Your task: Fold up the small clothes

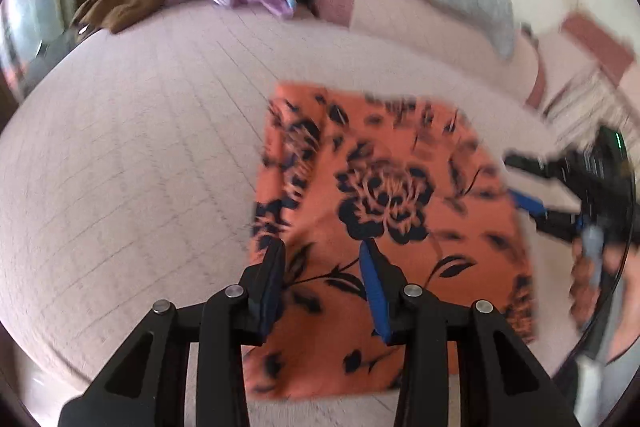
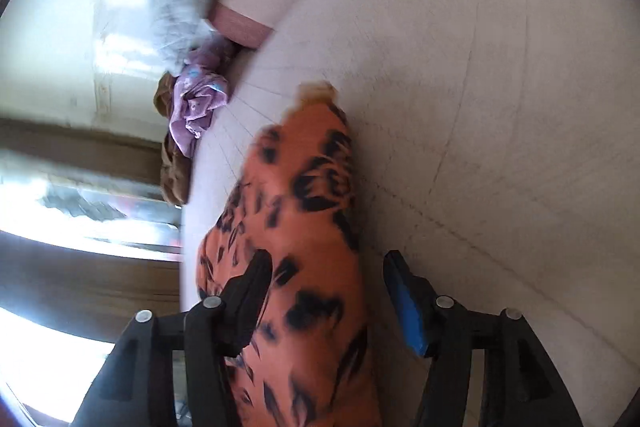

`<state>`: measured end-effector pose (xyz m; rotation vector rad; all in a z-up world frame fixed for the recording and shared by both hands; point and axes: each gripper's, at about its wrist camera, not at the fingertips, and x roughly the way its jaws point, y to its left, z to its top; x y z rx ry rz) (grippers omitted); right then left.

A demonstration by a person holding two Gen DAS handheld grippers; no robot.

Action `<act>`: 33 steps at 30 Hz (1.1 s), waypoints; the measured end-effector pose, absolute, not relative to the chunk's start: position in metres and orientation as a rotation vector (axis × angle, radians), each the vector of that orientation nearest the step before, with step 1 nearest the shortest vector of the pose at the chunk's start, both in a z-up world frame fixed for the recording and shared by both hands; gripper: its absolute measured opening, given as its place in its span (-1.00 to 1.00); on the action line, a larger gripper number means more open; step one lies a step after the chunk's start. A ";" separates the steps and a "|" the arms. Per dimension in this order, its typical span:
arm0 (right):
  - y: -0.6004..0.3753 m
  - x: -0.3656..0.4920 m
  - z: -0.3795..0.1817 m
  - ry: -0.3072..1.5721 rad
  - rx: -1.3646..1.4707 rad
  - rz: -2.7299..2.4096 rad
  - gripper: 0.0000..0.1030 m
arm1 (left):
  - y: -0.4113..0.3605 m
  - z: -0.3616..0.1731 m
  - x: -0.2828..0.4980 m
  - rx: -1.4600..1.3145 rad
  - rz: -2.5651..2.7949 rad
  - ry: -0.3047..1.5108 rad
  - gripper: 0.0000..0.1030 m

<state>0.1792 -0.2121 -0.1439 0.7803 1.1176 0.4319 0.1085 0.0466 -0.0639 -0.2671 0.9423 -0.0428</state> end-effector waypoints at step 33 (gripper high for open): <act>-0.152 0.083 -0.117 1.102 0.491 0.710 0.36 | 0.093 -0.118 0.180 -0.614 -0.162 1.077 -0.68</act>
